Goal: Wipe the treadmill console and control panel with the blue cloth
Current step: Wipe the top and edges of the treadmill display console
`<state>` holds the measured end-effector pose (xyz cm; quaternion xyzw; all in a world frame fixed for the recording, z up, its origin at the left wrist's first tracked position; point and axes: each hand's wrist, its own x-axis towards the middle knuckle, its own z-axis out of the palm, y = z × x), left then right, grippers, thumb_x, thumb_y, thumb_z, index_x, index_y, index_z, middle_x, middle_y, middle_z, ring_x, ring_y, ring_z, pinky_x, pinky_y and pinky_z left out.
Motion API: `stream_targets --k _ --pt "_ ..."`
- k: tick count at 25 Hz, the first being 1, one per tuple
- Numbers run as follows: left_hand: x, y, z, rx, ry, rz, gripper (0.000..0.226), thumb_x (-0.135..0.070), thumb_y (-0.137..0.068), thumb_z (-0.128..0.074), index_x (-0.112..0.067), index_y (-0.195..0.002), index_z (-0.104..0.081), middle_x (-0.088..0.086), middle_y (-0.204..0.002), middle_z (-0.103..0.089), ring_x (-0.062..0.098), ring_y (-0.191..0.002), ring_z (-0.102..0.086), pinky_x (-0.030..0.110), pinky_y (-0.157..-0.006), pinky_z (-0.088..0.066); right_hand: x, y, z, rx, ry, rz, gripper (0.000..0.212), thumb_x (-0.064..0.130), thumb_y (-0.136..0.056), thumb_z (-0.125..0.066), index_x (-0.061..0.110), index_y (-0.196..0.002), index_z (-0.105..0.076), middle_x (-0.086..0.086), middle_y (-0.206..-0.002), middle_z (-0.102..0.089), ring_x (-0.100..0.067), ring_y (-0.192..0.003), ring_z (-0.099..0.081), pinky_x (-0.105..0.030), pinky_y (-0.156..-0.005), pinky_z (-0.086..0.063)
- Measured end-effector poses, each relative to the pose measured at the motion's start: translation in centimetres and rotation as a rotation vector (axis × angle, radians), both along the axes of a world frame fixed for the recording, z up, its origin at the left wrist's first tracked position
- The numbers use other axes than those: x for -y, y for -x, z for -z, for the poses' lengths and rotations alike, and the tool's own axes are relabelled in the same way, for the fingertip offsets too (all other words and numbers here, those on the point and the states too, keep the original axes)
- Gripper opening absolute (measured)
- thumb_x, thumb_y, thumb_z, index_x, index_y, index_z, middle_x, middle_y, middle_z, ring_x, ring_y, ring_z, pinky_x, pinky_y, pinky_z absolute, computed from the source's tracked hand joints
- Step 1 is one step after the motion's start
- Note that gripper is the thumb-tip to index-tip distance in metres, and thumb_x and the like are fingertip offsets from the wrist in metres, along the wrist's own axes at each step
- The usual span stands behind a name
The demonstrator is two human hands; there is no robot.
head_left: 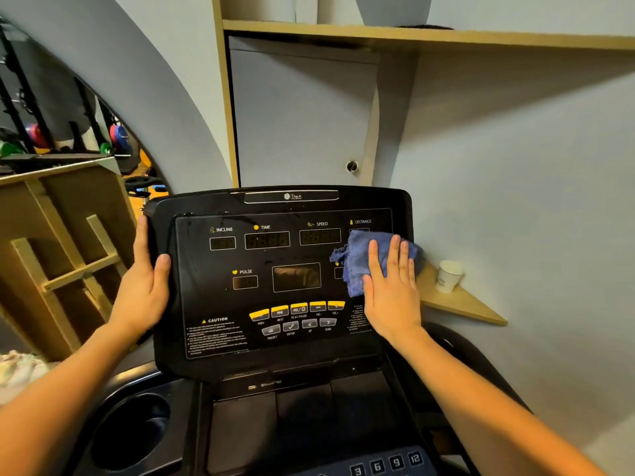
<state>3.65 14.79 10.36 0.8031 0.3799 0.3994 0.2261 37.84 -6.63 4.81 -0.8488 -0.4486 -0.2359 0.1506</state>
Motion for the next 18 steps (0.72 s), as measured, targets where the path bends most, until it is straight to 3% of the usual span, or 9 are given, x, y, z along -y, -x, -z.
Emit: stream_targets --k 4,8,9,11,13,16,18 --pt "0.4 0.2 1.0 0.022 0.018 -0.011 0.07 -0.05 -0.098 -0.026 -0.038 -0.155 0.013 0.029 -0.139 -0.053 0.053 -0.11 -0.058 0.057 -0.097 -0.041 2.8 1.6 3.9 -0.023 0.016 -0.024 0.07 0.033 -0.103 -0.033 0.018 -0.16 0.005 -0.026 -0.165 0.002 -0.042 -0.153 0.003 -0.056 -0.122 -0.02" --pt "0.2 0.3 1.2 0.024 0.01 -0.011 0.068 -0.051 -0.099 -0.024 -0.04 -0.155 0.014 0.028 -0.137 -0.054 0.052 -0.107 -0.06 0.057 -0.094 -0.043 4.5 3.0 6.3 -0.08 0.032 -0.018 0.1 0.03 -0.092 -0.066 0.019 -0.159 0.008 -0.027 -0.163 -0.012 -0.046 -0.151 -0.012 -0.058 -0.116 -0.032" --pt "0.2 0.2 1.2 0.025 0.006 -0.01 0.067 -0.049 -0.101 -0.025 -0.04 -0.154 0.015 0.028 -0.137 -0.053 0.052 -0.107 -0.06 0.058 -0.094 -0.043 4.9 3.3 6.8 -0.096 0.048 -0.021 0.097 0.033 -0.094 -0.063 0.019 -0.159 0.008 -0.027 -0.163 -0.014 -0.046 -0.15 -0.014 -0.057 -0.115 -0.034" --pt "0.2 0.2 1.3 0.021 -0.002 -0.009 0.066 -0.046 -0.102 -0.025 -0.041 -0.154 0.015 0.028 -0.138 -0.053 0.052 -0.108 -0.059 0.059 -0.094 -0.043 5.4 3.8 7.4 -0.128 0.054 -0.011 0.068 0.044 -0.106 -0.026 0.018 -0.16 0.005 -0.026 -0.163 -0.014 -0.044 -0.151 -0.013 -0.056 -0.115 -0.035" --pt "0.1 0.2 1.4 0.018 -0.008 -0.013 0.066 -0.046 -0.102 -0.025 -0.041 -0.154 0.016 0.028 -0.138 -0.053 0.052 -0.107 -0.06 0.059 -0.093 -0.043 5.5 4.0 7.5 -0.171 0.046 0.0 0.064 0.046 -0.104 0.004 0.016 -0.16 0.001 -0.026 -0.164 -0.012 -0.042 -0.152 -0.01 -0.053 -0.117 -0.031" --pt "0.0 0.2 1.4 0.012 -0.017 -0.02 0.066 -0.048 -0.102 -0.025 -0.043 -0.153 0.016 0.028 -0.138 -0.053 0.052 -0.107 -0.06 0.059 -0.092 -0.044 5.6 4.0 7.8 -0.148 0.036 0.008 0.064 0.045 -0.103 0.009 0.016 -0.16 0.003 -0.025 -0.164 -0.012 -0.041 -0.152 -0.008 -0.05 -0.122 -0.023" --pt "0.0 0.2 1.4 0.013 -0.014 -0.022 0.068 -0.054 -0.098 -0.023 -0.044 -0.152 0.017 0.027 -0.138 -0.054 0.051 -0.106 -0.061 0.058 -0.091 -0.045 5.6 3.9 8.3 -0.135 0.043 -0.003 0.063 0.043 -0.103 0.01 0.015 -0.159 0.003 -0.026 -0.163 -0.015 -0.042 -0.152 -0.011 -0.051 -0.12 -0.027"
